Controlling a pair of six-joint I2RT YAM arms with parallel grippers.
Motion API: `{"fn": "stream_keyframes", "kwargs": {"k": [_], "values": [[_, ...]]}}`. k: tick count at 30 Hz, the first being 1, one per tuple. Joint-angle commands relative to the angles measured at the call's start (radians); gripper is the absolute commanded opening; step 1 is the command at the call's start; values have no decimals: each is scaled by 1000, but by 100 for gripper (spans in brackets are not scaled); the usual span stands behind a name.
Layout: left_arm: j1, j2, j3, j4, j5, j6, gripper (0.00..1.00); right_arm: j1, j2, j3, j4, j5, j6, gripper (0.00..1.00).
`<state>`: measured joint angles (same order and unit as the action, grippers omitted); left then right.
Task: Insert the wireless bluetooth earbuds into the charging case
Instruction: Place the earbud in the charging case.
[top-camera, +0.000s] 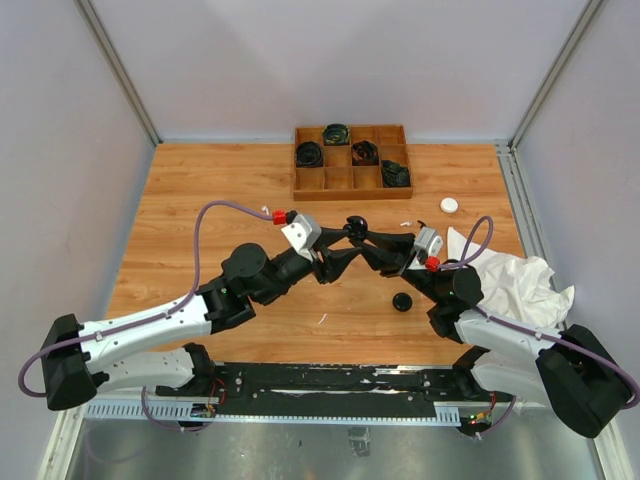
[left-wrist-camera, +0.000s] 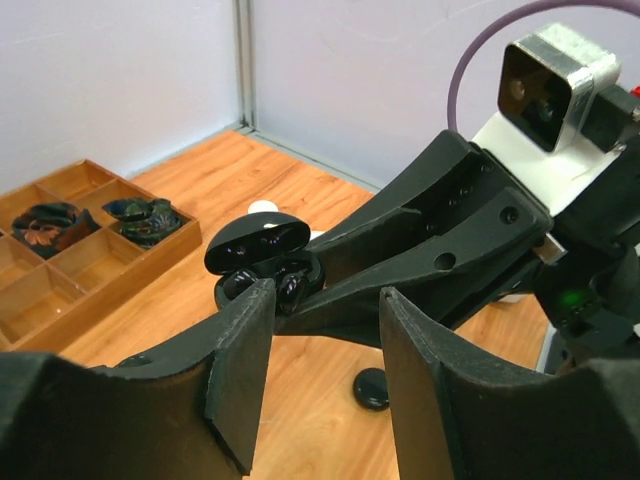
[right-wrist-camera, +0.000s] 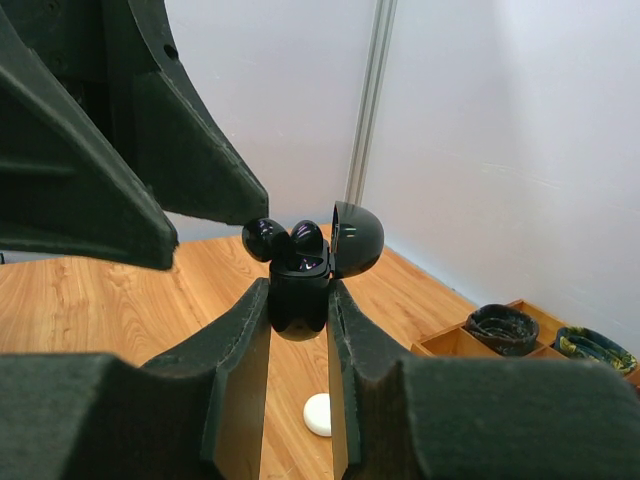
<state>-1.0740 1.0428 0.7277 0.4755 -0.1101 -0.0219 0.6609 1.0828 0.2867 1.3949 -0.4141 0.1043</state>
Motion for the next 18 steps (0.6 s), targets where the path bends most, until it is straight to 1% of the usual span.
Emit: {"fn": "stream_keyframes", "kwargs": {"k": [1, 3, 5, 7, 9, 15, 18], "values": [[-6, -49, 57, -123, -19, -85, 53, 14, -12, -9, 72, 23, -18, 2], [1, -49, 79, -162, -11, -112, 55, 14, -14, -11, 71, 23, -21, 2], [25, -40, 112, -199, 26, -162, 57, 16, -14, -11, 69, 23, -22, 2], [62, -27, 150, -244, 93, -225, 57, 15, -13, -11, 69, 21, -22, 2], [84, -19, 179, -279, 124, -271, 56, 15, -17, -15, 69, 21, -21, 2], [106, -26, 202, -360, 31, -322, 52, 14, -27, -17, 60, 23, -25, 2], [117, -22, 203, -354, 80, -342, 50, 15, -25, -16, 58, 21, -25, 2]]}}
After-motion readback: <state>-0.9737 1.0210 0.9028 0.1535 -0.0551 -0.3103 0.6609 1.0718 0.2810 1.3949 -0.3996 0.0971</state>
